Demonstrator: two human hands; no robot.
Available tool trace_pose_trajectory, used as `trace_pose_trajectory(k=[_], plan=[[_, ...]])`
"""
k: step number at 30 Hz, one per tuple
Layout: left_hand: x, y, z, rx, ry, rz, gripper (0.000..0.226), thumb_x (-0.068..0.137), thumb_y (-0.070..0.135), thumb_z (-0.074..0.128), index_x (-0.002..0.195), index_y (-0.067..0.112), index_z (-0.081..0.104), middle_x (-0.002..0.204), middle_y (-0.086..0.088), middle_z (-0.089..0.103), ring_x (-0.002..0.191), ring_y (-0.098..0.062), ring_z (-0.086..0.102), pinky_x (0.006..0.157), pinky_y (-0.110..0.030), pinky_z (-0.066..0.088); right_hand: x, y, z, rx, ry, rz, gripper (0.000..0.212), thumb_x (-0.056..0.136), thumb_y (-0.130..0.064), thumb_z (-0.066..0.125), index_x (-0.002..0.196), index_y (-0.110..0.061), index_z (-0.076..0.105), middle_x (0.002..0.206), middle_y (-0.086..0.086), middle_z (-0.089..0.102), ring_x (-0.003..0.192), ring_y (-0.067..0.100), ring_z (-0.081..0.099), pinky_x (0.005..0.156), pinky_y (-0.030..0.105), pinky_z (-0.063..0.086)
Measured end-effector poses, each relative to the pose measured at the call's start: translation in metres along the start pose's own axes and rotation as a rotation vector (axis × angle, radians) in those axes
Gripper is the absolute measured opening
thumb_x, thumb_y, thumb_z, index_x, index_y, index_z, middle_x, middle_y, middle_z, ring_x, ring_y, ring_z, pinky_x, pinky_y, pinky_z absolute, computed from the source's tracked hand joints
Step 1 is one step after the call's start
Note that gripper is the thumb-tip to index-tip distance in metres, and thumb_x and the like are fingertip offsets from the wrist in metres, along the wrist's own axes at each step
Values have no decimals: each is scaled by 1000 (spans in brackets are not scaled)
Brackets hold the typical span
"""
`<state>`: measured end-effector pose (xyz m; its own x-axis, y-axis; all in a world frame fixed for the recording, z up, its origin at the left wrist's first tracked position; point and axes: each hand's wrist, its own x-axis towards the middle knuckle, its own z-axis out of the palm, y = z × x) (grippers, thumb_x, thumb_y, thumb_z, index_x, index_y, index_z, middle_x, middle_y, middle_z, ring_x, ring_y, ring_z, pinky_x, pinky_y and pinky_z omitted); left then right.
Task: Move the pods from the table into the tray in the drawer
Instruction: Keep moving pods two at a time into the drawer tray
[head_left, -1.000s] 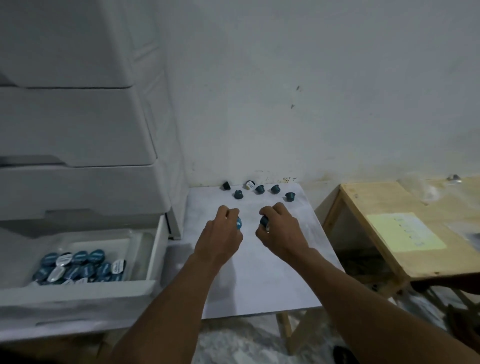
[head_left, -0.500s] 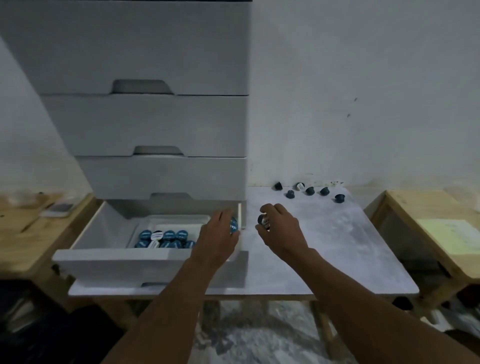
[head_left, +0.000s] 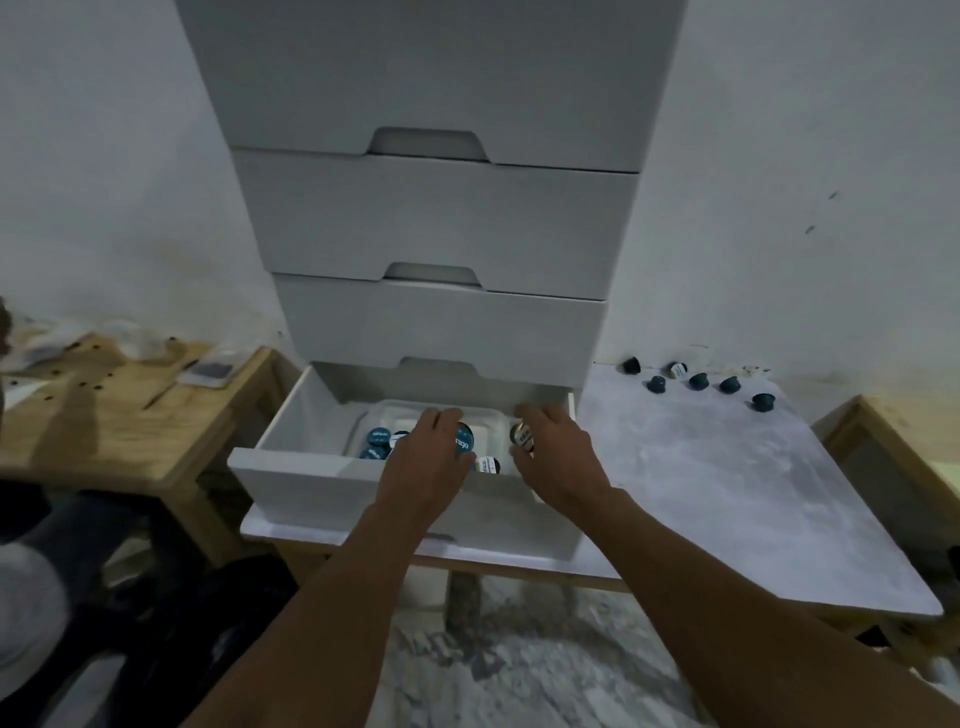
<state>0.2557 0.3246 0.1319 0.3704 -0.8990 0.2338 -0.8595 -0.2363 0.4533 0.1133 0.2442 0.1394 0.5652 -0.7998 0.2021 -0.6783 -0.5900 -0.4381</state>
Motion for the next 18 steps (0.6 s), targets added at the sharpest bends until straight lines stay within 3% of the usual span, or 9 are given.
trace_pose_trajectory(k=[7,13,18], plan=[[33,-33,1,103,-33,-14,37,87,22,61,122,13,53,121,-5,59,108,-20,51,94,-30,39,48,2,31,41,-99,9,39,88,-16,60,126,-18,53,124,13,47,104,31,57,92,35,50],[72,-53,15,93,-135,-50,40,86,17,61,124,12,51,124,-6,53,110,-20,52,94,-26,39,87,12,57,39,-178,-18,46,88,-12,60,132,-15,46,131,11,47,110,28,55,93,33,47],[102,-55,30,56,-209,-13,45,87,14,61,130,14,47,128,-6,49,113,-21,50,94,-25,39,114,25,70,0,-236,6,44,86,-3,60,127,-15,50,128,14,47,106,30,56,90,33,47]])
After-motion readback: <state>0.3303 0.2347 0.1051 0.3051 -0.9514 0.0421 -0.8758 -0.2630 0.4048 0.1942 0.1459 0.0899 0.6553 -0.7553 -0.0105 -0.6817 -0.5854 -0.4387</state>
